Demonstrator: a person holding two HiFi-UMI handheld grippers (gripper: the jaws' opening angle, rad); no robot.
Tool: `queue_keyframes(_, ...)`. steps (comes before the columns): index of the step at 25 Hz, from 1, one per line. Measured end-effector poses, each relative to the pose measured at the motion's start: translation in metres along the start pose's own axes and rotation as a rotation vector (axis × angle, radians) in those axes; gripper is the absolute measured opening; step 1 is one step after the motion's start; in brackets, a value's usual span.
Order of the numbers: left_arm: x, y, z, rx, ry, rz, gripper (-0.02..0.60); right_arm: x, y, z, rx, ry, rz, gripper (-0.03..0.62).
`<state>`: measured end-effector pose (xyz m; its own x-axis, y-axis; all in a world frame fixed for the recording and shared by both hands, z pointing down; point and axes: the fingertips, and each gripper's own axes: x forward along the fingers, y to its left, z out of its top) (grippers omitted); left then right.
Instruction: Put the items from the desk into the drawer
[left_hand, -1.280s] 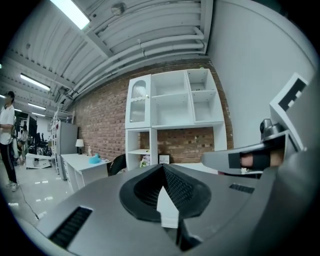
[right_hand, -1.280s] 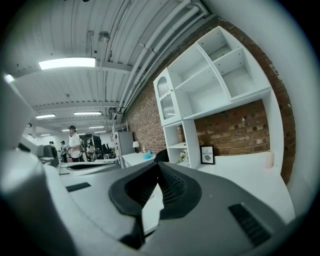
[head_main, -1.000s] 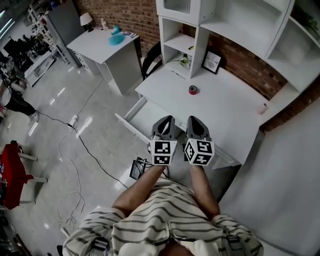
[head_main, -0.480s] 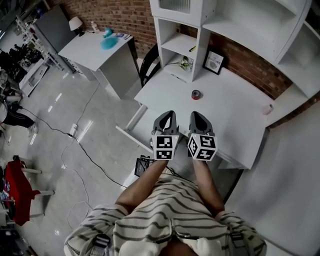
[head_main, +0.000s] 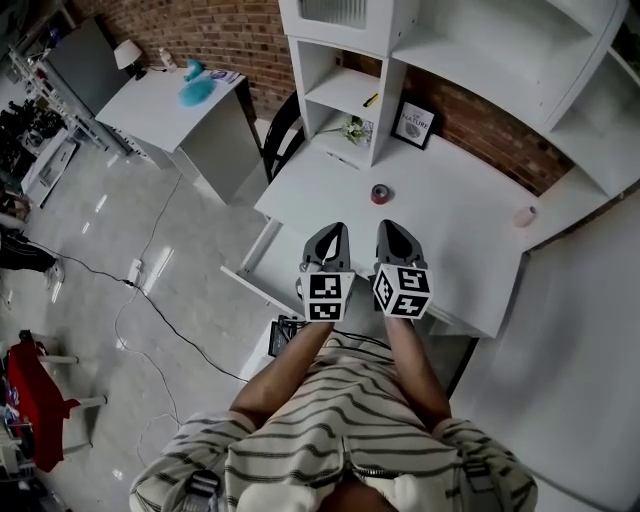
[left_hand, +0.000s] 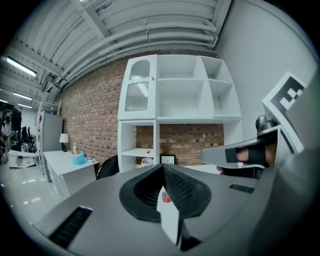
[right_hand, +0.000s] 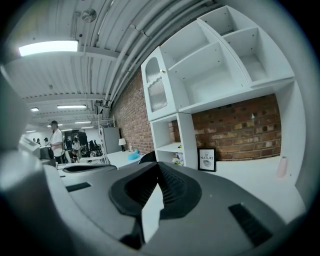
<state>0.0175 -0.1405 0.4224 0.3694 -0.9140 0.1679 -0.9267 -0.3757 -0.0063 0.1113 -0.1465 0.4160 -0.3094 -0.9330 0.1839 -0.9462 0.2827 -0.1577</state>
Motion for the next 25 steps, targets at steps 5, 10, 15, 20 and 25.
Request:
queue_keyframes(5, 0.027, 0.002, -0.001, -0.005, 0.011, 0.012, 0.006, 0.023, -0.011, 0.002, -0.005, 0.018, 0.043, 0.011)
queue_keyframes(10, 0.059, 0.007, 0.013, 0.006, 0.003, 0.024, 0.006, 0.049, -0.029, 0.009, -0.006, 0.033, 0.070, 0.011)
queue_keyframes(15, 0.087, 0.007, 0.013, -0.006, 0.021, 0.045, 0.006, 0.073, -0.049, 0.009, -0.008, 0.061, 0.088, 0.012)
queue_keyframes(20, 0.110, 0.002, 0.006, 0.013, 0.057, 0.056, 0.006, 0.094, -0.069, 0.008, -0.015, 0.085, 0.118, 0.011)
queue_keyframes(25, 0.122, 0.000, 0.003, 0.011, 0.090, 0.067, 0.006, 0.107, -0.086, -0.009, -0.032, 0.137, 0.131, 0.012)
